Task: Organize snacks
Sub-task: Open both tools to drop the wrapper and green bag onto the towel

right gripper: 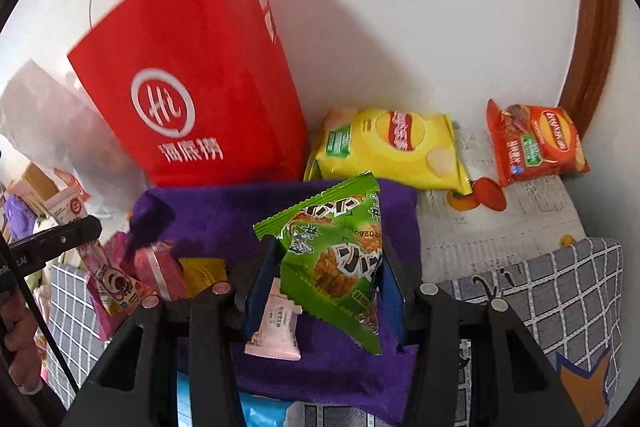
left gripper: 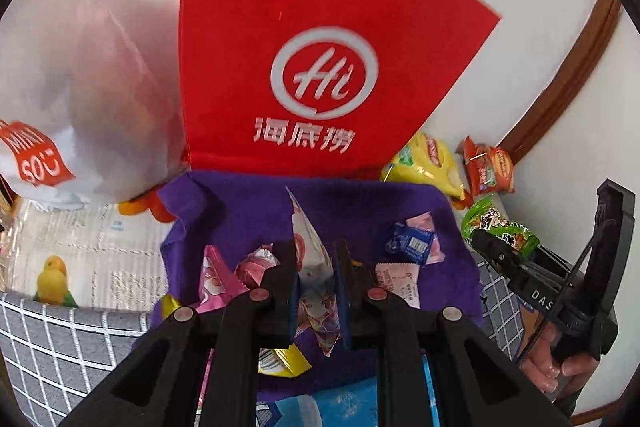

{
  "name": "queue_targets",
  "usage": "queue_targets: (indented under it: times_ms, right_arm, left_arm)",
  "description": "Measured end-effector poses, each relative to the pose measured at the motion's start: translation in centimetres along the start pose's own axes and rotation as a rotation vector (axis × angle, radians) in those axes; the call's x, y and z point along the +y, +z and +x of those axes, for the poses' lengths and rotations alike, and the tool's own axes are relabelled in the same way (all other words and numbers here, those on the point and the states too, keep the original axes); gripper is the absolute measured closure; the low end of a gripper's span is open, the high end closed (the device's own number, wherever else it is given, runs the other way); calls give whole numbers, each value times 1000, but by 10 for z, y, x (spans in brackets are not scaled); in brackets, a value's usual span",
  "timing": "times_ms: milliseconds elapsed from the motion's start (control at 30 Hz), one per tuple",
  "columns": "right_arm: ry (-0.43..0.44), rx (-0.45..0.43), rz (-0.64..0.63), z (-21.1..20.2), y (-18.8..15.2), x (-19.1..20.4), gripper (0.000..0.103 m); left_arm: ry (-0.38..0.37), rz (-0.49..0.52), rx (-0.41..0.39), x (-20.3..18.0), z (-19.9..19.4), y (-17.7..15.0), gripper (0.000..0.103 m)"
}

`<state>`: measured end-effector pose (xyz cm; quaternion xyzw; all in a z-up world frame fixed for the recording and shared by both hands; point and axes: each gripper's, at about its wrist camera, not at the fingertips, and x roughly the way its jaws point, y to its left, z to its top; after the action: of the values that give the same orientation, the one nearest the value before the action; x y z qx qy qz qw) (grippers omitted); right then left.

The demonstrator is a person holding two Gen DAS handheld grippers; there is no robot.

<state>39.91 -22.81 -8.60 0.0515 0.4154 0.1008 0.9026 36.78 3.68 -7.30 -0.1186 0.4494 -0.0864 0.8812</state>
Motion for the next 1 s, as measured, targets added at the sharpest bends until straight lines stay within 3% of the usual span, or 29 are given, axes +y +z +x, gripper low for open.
queue_targets:
  times_ms: [233, 567, 733, 1000]
  right_arm:
    - [6, 66, -31, 28, -11, 5, 55]
    - [1, 72, -71, 36, -16, 15, 55]
    - [8, 72, -72, 35, -16, 16, 52]
    - [-22, 50, -87, 16, -19, 23, 33]
  left_arm:
    - [-4, 10, 48, -9, 31, -6, 88]
    - [-23, 24, 56, -14, 43, -6, 86]
    - [1, 36, 41, -16, 38, -4, 43]
    - [1, 40, 7, -16, 13, -6, 41]
